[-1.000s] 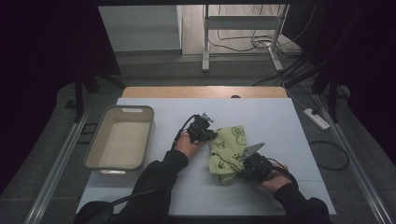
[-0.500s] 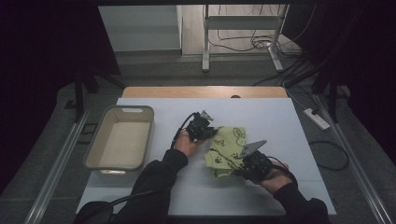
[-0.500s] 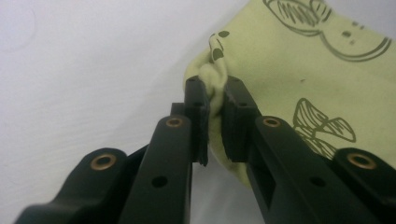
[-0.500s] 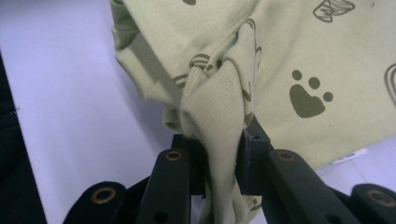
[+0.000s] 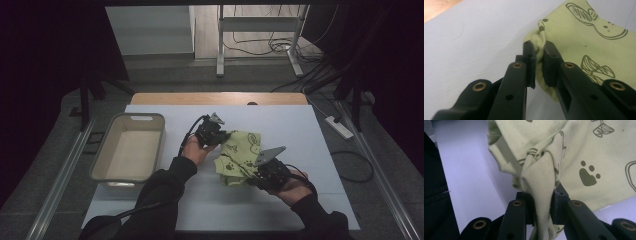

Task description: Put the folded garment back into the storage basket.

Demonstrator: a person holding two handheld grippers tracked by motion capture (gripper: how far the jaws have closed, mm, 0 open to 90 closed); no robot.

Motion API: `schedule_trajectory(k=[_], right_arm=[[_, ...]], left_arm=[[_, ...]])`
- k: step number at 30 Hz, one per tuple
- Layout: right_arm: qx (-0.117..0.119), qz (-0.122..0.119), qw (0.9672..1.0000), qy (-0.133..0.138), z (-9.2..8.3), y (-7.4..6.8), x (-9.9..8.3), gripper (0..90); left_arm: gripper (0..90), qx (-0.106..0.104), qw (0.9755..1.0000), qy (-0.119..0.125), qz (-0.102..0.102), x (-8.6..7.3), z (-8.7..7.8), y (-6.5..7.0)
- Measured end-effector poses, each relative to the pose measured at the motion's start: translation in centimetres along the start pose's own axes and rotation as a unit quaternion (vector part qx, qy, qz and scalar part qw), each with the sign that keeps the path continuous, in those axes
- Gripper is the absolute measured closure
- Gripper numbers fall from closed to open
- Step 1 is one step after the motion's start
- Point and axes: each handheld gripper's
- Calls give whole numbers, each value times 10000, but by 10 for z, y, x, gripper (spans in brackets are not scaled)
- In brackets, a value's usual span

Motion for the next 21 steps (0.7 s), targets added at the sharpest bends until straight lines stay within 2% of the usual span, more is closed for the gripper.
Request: schedule_trajectory(k=[21], right_arm=[[21, -224, 9995, 237, -6, -14, 37, 772]], left_arm=[[816, 270, 9996, 104, -44, -5, -48, -15]])
Point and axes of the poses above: each handheld gripper's, and its own axes: z roughly forward along the jaws, x roughly out of its top, y roughly to its right, and after that the axes turned 10 degrees about -y, right-handed
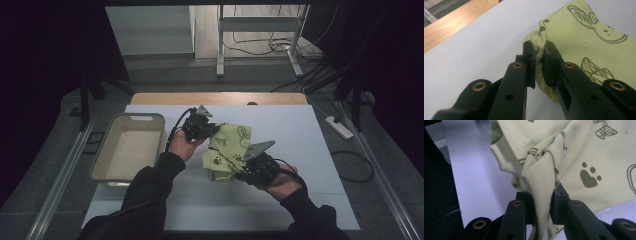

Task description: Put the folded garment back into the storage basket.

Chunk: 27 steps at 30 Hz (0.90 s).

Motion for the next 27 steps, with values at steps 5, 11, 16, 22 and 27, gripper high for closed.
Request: schedule_trajectory(k=[5, 11, 16, 22, 27], right_arm=[[8, -58, 10000, 38, 0, -2, 9, 772], [18, -113, 9999, 80, 1, -4, 19, 772], [18, -158, 9998, 108, 3, -6, 28, 772], [45, -201, 9996, 170, 4, -8, 38, 773], [57, -280, 9994, 176, 8, -10, 49, 772]], left_arm=[[816, 36, 10000, 61, -61, -3, -10, -6], [816, 79, 9999, 73, -116, -6, -20, -13], [816, 119, 9998, 83, -148, -8, -29, -18], [816, 194, 9995, 130, -194, -12, -40, -25], [816, 253, 9993, 126, -245, -17, -47, -31]])
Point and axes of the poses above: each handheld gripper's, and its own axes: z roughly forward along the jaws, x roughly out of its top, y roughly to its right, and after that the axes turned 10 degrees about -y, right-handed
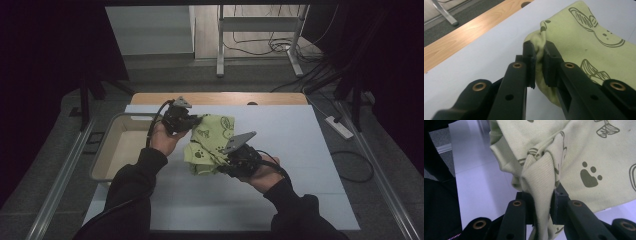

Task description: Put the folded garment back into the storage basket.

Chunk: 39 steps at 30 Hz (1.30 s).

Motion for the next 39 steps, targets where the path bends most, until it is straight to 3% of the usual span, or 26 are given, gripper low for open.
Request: schedule_trajectory(k=[39], right_arm=[[123, -408, 9991, 83, 32, -9, 66, 772]], left_arm=[[816, 392, 9979, 162, -498, -35, -47, -51]])
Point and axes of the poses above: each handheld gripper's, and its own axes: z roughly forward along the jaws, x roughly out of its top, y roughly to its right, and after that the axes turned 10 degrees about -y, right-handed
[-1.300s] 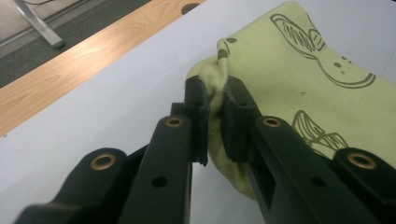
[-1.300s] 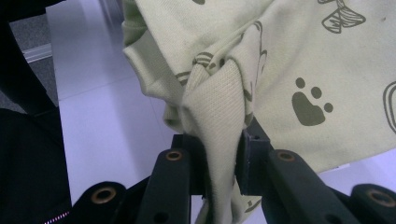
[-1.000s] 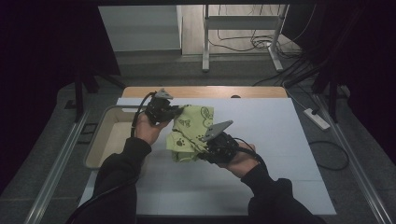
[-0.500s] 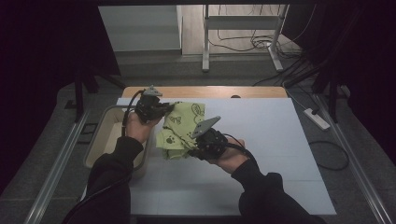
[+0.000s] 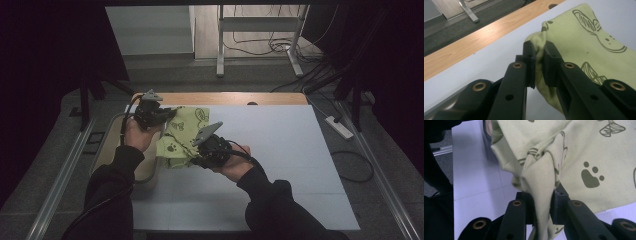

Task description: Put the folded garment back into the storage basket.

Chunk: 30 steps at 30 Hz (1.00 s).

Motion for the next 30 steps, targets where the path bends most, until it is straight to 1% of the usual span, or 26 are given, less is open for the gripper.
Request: schedule_trajectory(k=[6, 12, 13, 20, 30], right_arm=[[36, -63, 10000, 27, 6, -1, 11, 772], [55, -109, 9999, 51, 10, -3, 19, 772], [64, -121, 9999, 59, 12, -4, 23, 772], [101, -197, 9997, 87, 18, -5, 34, 772], [102, -289, 9994, 135, 28, -10, 54, 772]], left_arm=[[816, 65, 9999, -3, -80, -6, -8, -10], [816, 98, 9999, 24, -131, -10, -13, -16], [816, 118, 9998, 23, -146, -11, -15, -19], [816, 161, 9996, 23, -212, -16, -21, -28], [817, 218, 9990, 78, -373, -26, -33, -45]])
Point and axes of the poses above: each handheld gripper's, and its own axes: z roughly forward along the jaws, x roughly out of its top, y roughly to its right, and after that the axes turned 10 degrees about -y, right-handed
